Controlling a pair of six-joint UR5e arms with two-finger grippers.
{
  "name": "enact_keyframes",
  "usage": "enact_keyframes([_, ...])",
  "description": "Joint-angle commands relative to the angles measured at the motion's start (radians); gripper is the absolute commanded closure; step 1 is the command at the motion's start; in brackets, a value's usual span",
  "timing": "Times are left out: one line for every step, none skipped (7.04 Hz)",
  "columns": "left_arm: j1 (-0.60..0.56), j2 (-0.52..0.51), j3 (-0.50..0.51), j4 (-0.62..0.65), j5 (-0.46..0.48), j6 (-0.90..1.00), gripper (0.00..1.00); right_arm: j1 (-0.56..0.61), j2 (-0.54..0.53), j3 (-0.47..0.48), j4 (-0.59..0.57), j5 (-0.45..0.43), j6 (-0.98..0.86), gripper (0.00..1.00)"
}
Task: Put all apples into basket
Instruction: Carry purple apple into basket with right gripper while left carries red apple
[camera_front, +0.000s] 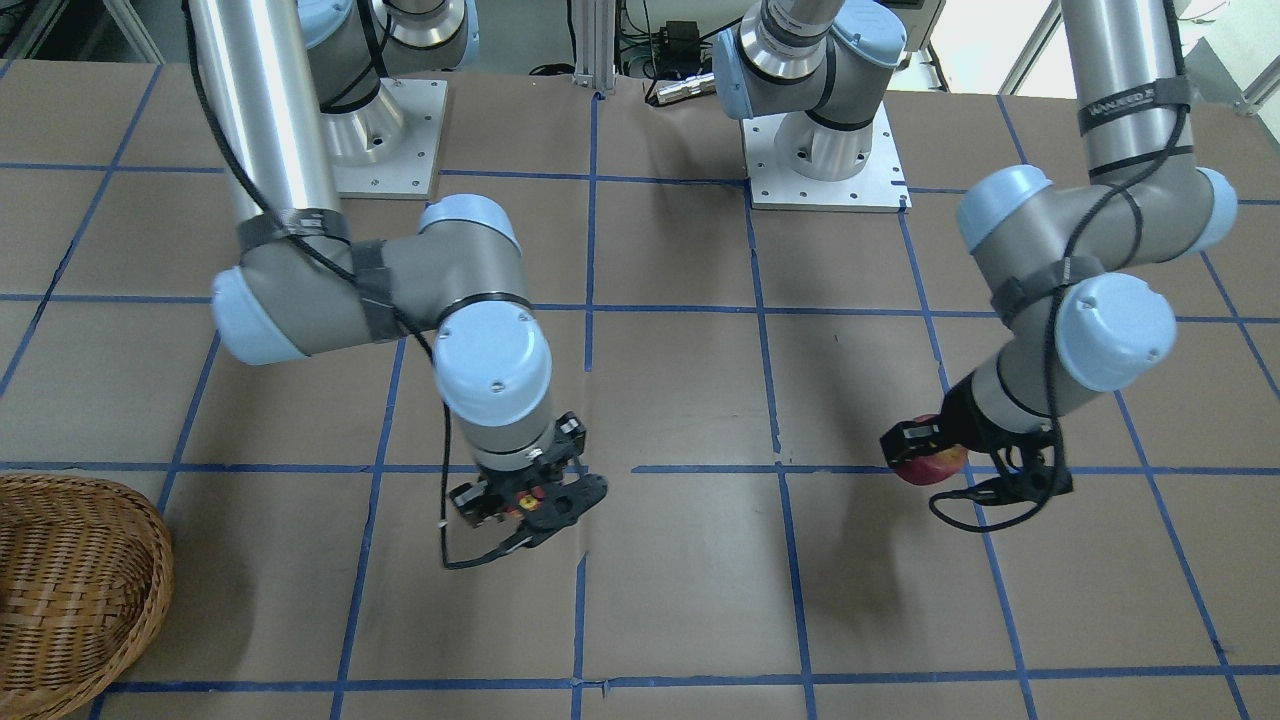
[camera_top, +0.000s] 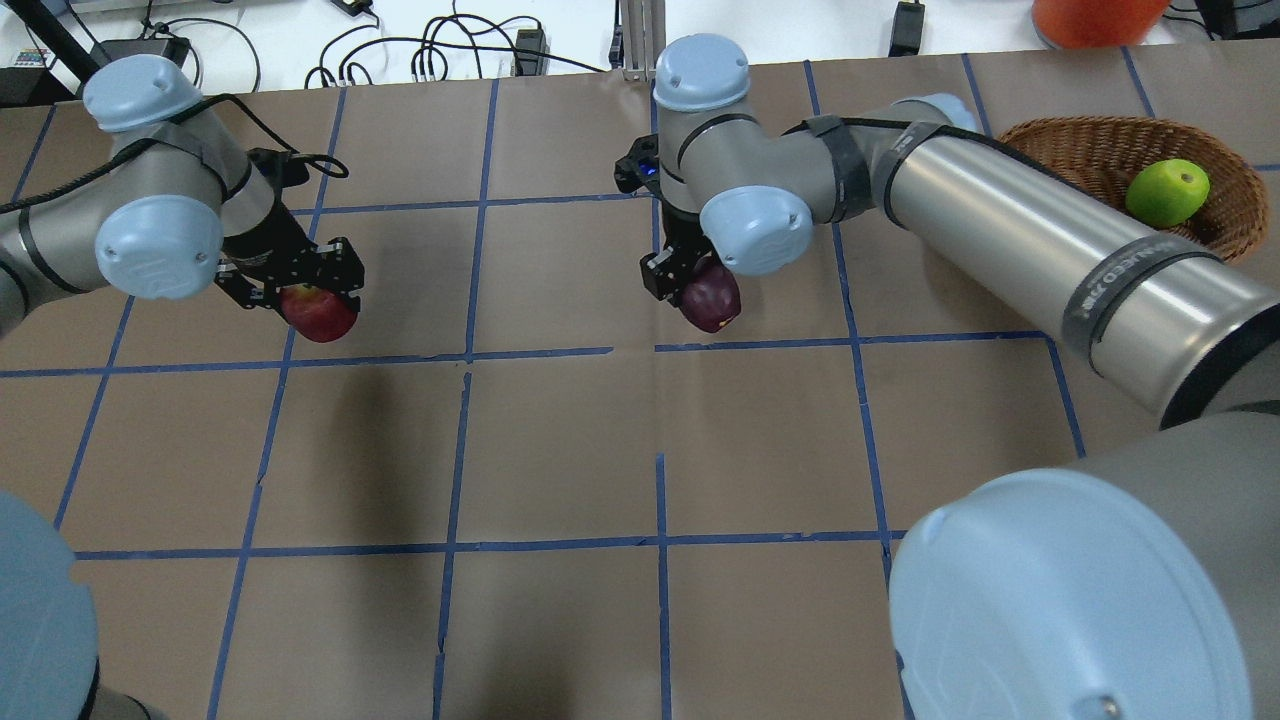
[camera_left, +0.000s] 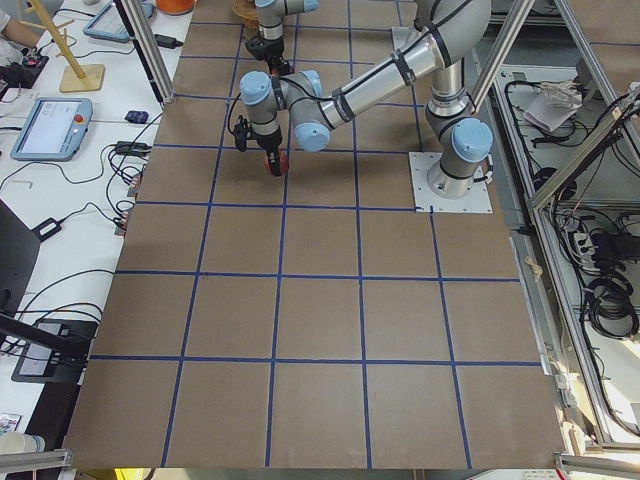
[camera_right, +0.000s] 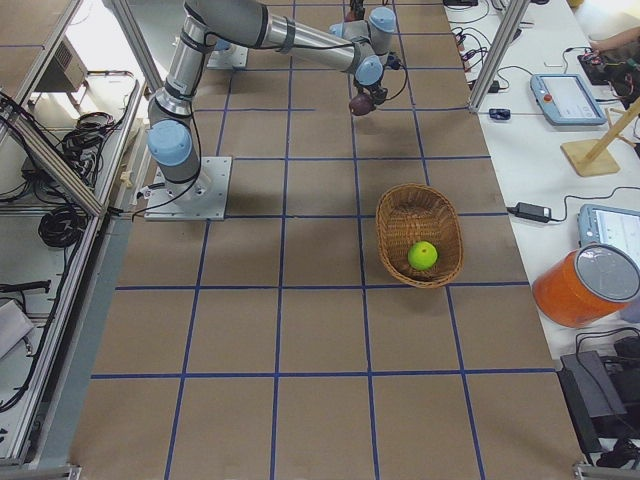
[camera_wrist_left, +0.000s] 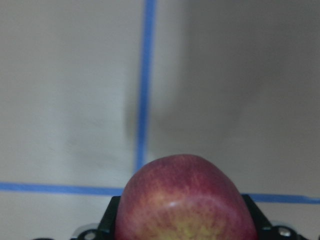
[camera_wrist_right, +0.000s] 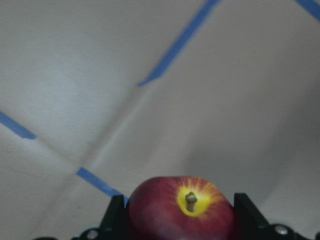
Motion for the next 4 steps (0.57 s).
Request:
enact_keyframes([-0.265,-0.003,-0.021,0.071,-0.036,-0.442,0.69,-0.294,-0.049,-0.143,0.212,-0.02,-0.045,1.0])
enact_keyframes([-0.393,-0.027,-0.023,0.194,-0.037,-0.637,0.68,-0.402,-0.04,-0.188,0.225,-0.056,-0.07,1.0])
enact_keyframes([-0.506,-0.062,-0.024,0.252,-0.036,-0.789,0.68,-0.459,-0.025,-0.196,0.21,-0.071,-0.071,1.0])
enact_keyframes([-0.577,-0.107,-0.035,0.324,-0.037,-0.91,0.68,-0.505,0.015,-0.204,0.158,-0.137,-0.071,1.0])
